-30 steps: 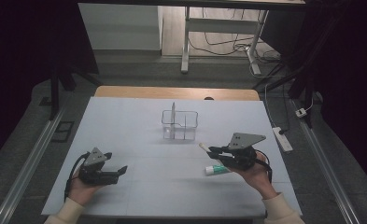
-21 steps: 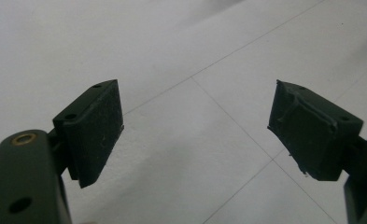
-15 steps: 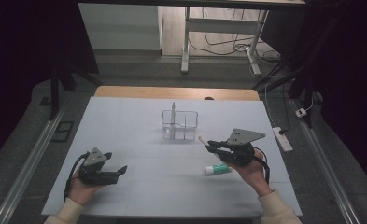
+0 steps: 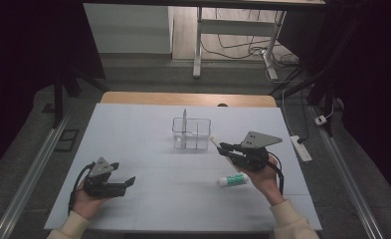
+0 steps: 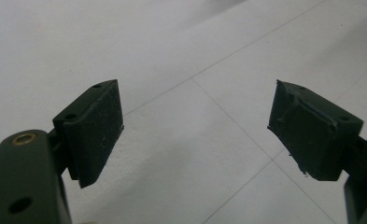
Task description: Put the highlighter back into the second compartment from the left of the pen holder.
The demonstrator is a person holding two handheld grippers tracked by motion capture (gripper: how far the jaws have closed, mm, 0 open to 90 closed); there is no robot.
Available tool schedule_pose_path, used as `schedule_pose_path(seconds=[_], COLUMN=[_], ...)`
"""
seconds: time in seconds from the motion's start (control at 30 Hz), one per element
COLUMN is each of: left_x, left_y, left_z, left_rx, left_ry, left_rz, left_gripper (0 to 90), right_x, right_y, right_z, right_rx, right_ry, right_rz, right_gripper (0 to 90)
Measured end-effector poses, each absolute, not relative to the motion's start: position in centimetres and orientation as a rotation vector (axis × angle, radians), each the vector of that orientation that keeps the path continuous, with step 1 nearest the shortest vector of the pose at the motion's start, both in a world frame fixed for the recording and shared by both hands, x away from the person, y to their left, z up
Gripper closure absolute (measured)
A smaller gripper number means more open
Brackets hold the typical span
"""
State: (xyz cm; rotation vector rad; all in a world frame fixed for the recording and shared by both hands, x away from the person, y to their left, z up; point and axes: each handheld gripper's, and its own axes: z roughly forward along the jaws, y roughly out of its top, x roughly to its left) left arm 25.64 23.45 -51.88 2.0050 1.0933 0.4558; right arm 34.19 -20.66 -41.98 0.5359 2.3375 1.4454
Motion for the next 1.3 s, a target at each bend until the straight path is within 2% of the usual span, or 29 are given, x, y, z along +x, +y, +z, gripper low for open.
schedule_pose_path(seconds=[1.3], left_x=[25.6], left_y=[23.5], left_z=[-51.9], left_rx=[2.005], left_ry=[1.096], left_rz=[0.455], left_gripper=[17.6], right_x=[37.4], right_y=[-18.4], right_z=[-40.6], right_rx=[0.606], right_ry=[2.196], right_rz=[1.562], right_gripper=[78.5])
